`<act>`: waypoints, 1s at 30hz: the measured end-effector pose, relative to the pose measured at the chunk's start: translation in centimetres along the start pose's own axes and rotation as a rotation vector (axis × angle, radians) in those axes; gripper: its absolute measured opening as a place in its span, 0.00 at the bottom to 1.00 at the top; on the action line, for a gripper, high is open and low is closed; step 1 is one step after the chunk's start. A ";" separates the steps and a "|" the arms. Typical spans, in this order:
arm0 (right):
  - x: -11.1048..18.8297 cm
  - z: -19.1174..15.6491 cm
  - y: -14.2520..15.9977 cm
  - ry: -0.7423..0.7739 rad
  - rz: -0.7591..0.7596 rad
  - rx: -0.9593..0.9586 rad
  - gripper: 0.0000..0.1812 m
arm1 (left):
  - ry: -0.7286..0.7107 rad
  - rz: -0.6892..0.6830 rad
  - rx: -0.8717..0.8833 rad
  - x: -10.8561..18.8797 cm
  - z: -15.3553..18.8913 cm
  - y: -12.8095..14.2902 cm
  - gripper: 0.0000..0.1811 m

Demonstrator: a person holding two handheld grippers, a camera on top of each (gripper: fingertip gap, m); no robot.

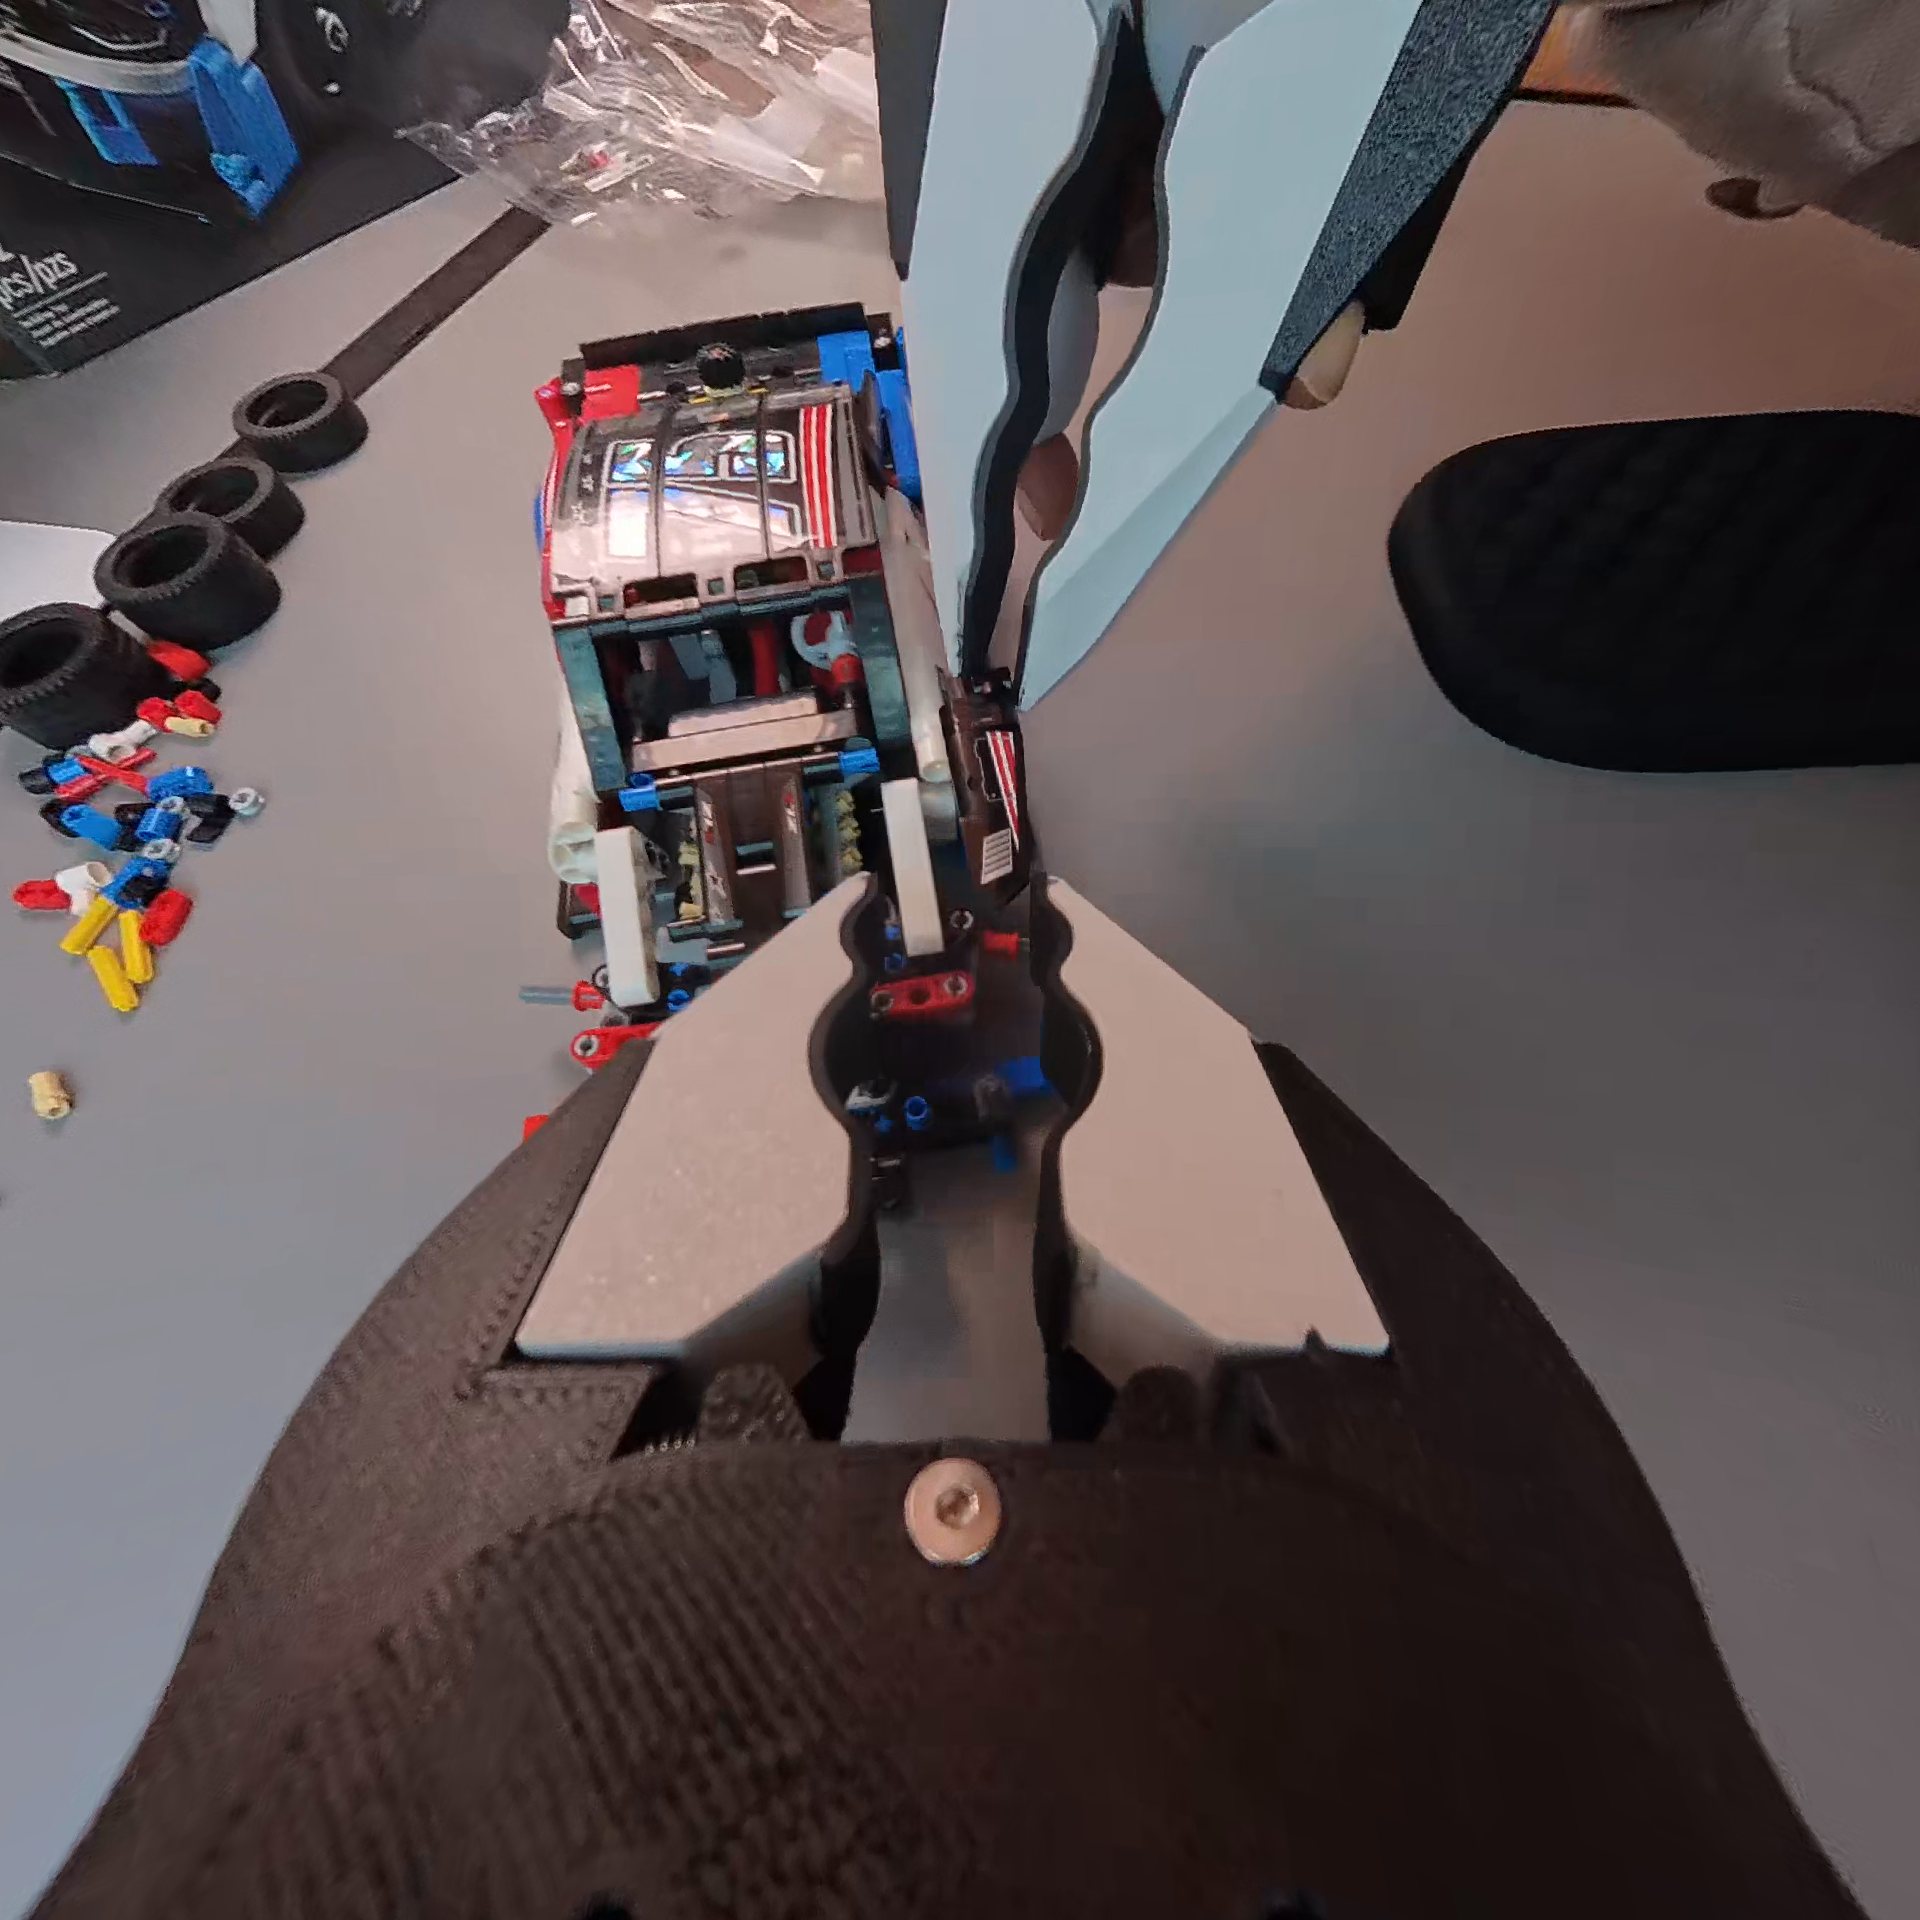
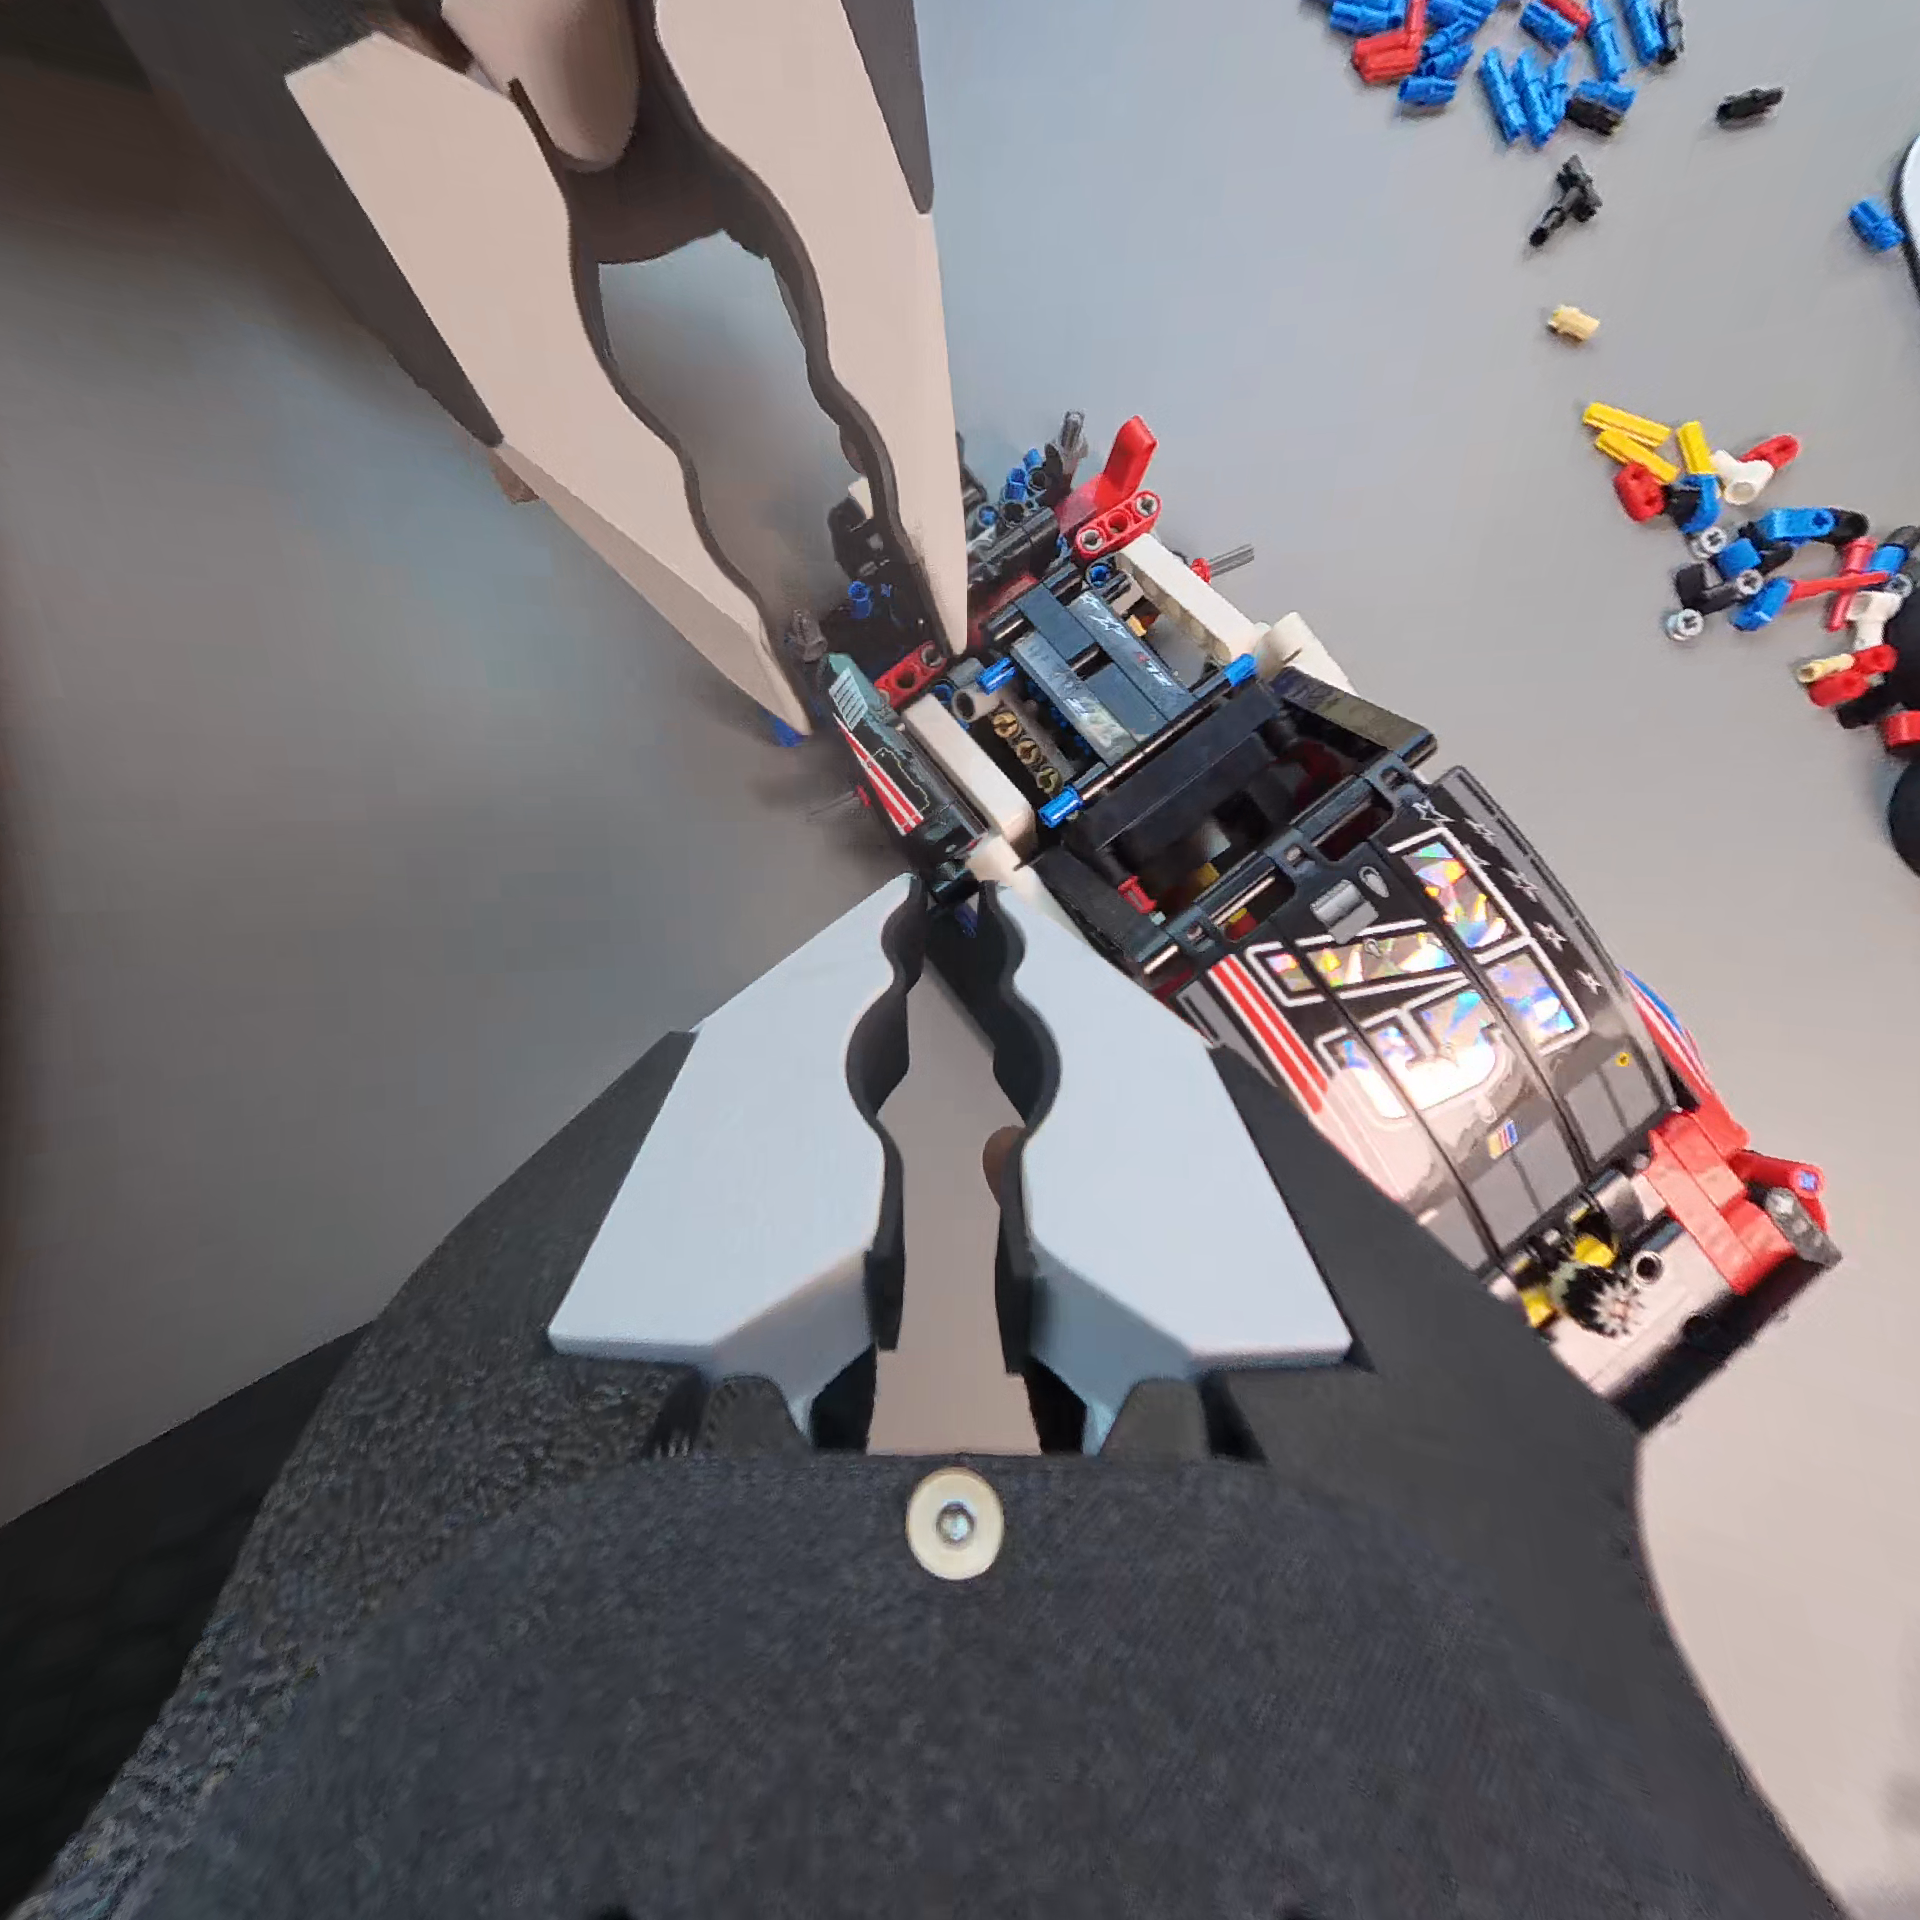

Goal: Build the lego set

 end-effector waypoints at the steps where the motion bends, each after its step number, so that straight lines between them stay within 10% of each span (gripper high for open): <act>1: -0.1 0.2 -0.1 0.001 -0.018 -0.012 0.04 | -0.015 -0.015 -0.012 -0.2 -0.3 0.1 0.13; 8: -1.0 0.9 -0.1 -0.002 -0.096 -0.041 0.04 | -0.037 -0.061 -0.068 -0.9 -0.9 0.6 0.05; 17: -1.0 1.1 0.6 0.004 -0.095 -0.041 0.03 | 0.202 -0.152 0.251 0.5 -7.1 2.3 0.35; 30: 1.4 -1.9 3.2 -0.098 -0.168 0.210 0.03 | 0.497 -0.199 0.105 -0.1 4.1 3.3 0.23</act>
Point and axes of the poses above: each gripper's, where its closed fingertips meet, x back along the fingers, y out of its underside, z = x × y across the jaws, the point moved 1 cm from there along x, back along the fingers, and after that the axes turned 2 degrees about -z, right-handed, at the moved point
